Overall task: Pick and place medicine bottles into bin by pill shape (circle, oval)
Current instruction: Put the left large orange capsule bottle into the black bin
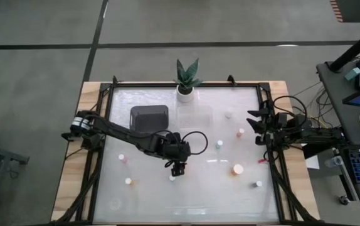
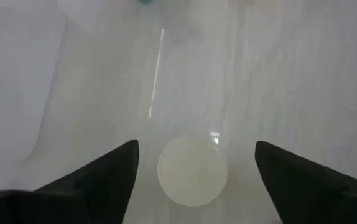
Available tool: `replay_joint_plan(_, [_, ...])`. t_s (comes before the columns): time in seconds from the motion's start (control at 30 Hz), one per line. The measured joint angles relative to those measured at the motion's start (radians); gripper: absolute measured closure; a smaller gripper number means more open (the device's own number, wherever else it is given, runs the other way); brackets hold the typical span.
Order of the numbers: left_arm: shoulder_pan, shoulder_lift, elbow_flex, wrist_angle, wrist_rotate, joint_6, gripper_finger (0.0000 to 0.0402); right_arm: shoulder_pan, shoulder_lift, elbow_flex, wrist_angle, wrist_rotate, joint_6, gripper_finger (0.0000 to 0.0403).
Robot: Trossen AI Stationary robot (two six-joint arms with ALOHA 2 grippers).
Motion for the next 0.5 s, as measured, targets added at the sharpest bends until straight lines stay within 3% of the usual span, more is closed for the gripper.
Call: replay_joint_plan(0.5, [0.006,0.0,-0.093,0.104,-0.014,-0.025,0.0094,0.0,0.0,0.001,-0.003,0.0,0.01,0.0262])
